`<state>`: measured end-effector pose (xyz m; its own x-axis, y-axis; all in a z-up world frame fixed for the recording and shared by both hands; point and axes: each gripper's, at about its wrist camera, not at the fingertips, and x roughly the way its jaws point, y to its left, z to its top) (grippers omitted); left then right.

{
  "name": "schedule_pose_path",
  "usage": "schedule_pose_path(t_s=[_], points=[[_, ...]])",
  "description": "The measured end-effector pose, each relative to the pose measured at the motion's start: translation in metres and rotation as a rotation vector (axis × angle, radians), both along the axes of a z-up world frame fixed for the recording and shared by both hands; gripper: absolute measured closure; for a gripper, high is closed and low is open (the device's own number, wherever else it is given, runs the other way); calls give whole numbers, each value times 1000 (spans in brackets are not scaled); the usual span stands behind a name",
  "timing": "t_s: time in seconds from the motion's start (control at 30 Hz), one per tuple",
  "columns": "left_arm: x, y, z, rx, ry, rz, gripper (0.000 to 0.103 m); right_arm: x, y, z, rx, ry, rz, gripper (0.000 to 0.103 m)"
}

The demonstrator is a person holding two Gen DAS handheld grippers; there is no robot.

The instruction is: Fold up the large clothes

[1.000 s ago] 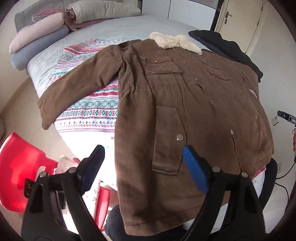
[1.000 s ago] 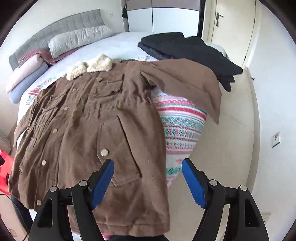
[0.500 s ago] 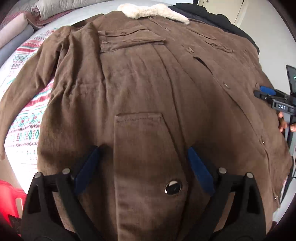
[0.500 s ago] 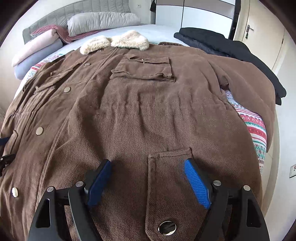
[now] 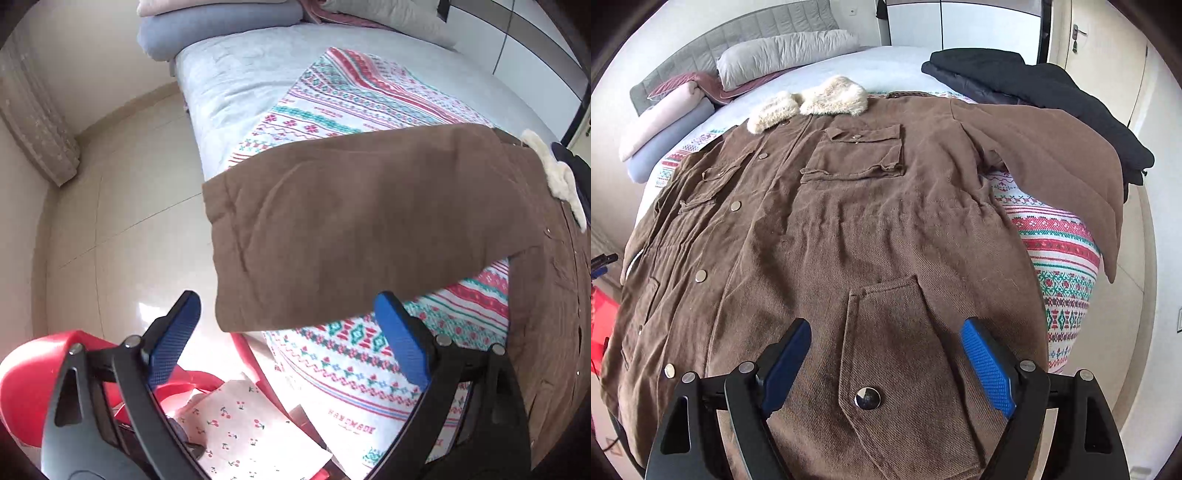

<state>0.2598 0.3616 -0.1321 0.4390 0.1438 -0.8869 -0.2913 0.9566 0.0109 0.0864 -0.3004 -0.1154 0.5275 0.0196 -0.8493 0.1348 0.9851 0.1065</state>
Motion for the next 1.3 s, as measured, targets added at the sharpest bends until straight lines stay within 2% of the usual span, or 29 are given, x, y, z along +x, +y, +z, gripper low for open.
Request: schedule_pose_path(t_s=[0.13,0.23,0.27,0.33,0.37,0.4,0.43,0.5,0.53,0.57,0.6,0.63,0.7,0.77,0.83,0.87,0.9,1.0,1.07,1.17,1.3], points=[[33,59,-27,-120,17,151,8,11,9,1,-13,-4,2,18],[48,88,-45,-230,1,233,10,18,13,-3,-16,14,8,18],[51,90,-51,-277,-11,250,13,21,15,-4,-17,22,10,18],[52,100,-61,-396,-44,273,36,25,19,-9,-21,40,18,18],[52,102,-64,-476,-73,270,69,27,20,-10,-25,48,22,18],[52,102,-60,-485,-90,283,82,29,22,-12,-30,54,24,18],[52,95,-49,-425,-109,278,89,31,23,-13,-34,57,24,18],[48,71,-13,-224,-178,256,93,34,25,-14,-38,62,27,18],[46,59,6,-118,-232,249,93,36,26,-15,-41,66,28,18],[47,49,20,33,-276,252,93,38,28,-15,-45,69,30,18],[53,43,25,189,-277,270,92,41,29,-14,-49,71,36,18],[62,43,22,260,-248,284,91,43,31,-13,-54,72,44,18],[77,52,13,216,-153,321,85,48,35,-9,-75,65,55,18],[78,49,16,176,-132,344,82,51,37,-3,-95,52,63,18],[75,24,27,174,-163,294,63,55,38,3,-108,37,77,18],[76,8,32,168,-172,247,41,59,38,5,-119,35,87,18],[78,-12,36,154,-182,187,28,65,38,7,-134,35,93,18],[85,-69,48,100,-212,6,26,87,39,12,-174,28,100,18],[94,-97,50,120,-231,-91,24,97,41,15,-173,15,106,18],[123,-109,38,253,-177,-117,23,104,45,17,-152,2,127,18],[150,-85,9,314,-90,-119,23,102,50,10,-146,8,166,18]])
